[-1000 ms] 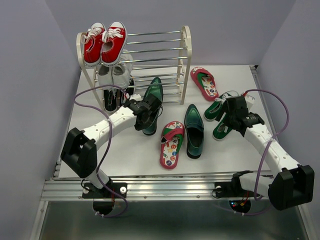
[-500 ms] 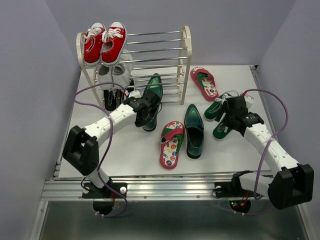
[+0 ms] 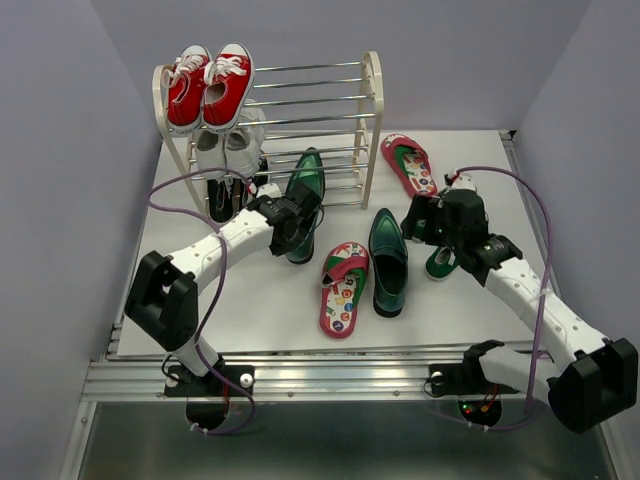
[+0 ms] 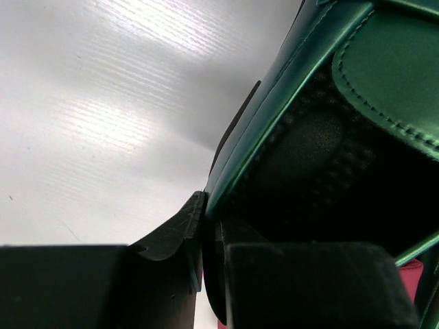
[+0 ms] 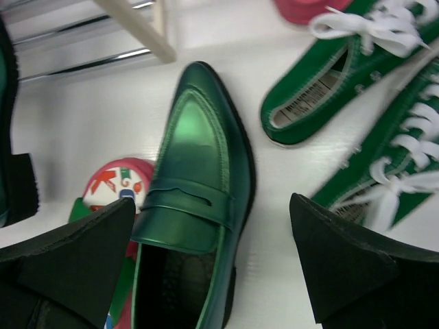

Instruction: Place and organize the shoes onto the shoe shelf

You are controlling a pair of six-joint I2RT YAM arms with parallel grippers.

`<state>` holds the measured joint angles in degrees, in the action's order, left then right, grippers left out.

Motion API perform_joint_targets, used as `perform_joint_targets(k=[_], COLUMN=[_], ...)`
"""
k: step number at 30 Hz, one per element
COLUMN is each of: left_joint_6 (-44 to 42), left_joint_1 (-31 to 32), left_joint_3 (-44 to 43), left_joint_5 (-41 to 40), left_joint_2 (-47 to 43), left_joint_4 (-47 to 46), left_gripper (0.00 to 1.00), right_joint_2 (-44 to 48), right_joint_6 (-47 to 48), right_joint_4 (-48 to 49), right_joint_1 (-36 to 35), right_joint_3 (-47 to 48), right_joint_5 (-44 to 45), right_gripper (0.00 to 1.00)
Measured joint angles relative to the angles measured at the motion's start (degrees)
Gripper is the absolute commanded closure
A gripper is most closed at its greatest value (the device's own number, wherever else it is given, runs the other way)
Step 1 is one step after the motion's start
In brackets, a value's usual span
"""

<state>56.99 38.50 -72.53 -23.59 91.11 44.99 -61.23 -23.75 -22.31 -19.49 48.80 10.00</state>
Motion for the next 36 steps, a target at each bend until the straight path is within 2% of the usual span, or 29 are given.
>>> perform_joint_targets(k=[6,11,18,24,28,32,34,35,36], left_joint_6=[0.90,1.03,1.75,2.01,2.01,1.99,2.01,2.01,2.01], left_joint_1=[-0.02,-0.09,0.24,0.55,0.52,0.55,0.55,0.55,0.55], left_joint_3=[2.84,5.14,14.25,16.50,16.50,16.50,16.50,16.50,16.50], left_joint_5=[0.81,1.99,5.18,6.54,6.64,7.04,7.10,7.15,7.17], left_joint_2=[-0.02,-1.86,-13.49,-17.49,-17.46,-17.27,-17.03,-16.92,-16.79], left_joint_4=[-0.55,-1.05,-0.31,2.19,2.25,1.90,1.60,1.42,1.25], left_gripper=[1.00,1.00,1.00,1.00,1.00,1.00,1.00,1.00,1.00], right_joint_2=[-2.64,-4.39,-7.41,-8.22,-9.44,-15.32,-18.25,-19.71,-20.76], right_joint_6=[2.43,3.30,4.07,6.34,11.32,15.87,16.76,17.09,17.33], right_joint_4=[7.23,10.19,11.41,15.17,26.40,35.12,38.69,40.50,42.14], right_joint_1=[-5.33,-6.62,-6.75,-6.86,-6.86,-6.91,-6.91,-6.91,-6.91], right_joint_3=[0.26,0.35,2.23,2.25,0.26,2.58,4.52,5.53,6.29], right_joint_5=[-0.50,-0.42,0.48,-0.24,-3.30,-5.55,-5.49,-5.22,-4.79], right_gripper=[0.00,0.00,0.00,0.00,0.00,0.01,0.05,0.12,0.16])
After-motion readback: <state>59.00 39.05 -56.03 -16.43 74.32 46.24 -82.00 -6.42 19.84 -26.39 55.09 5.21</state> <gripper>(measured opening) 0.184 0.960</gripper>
